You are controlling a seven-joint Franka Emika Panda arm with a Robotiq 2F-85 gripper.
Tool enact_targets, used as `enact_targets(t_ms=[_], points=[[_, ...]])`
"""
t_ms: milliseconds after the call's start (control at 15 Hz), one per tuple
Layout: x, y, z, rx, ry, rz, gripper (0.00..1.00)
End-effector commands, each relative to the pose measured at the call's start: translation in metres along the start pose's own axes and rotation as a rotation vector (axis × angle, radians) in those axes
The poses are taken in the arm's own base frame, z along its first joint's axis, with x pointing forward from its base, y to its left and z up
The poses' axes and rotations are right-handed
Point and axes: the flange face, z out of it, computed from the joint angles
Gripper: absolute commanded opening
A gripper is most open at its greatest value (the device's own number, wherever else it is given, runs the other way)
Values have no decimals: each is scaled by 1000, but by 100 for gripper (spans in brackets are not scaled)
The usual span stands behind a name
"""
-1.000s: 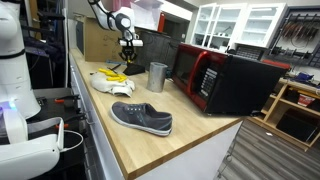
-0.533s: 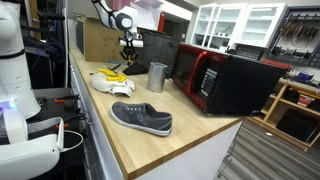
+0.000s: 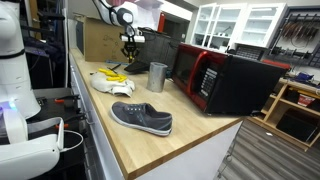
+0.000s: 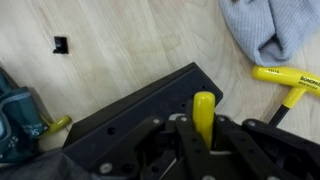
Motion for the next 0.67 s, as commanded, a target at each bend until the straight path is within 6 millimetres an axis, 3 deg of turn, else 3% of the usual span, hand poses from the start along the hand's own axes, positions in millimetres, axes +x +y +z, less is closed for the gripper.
enact_targets(t_ms=[0, 600], points=[[4, 1, -13, 18, -51, -44, 2], [3, 2, -3, 117, -141, -76, 2]])
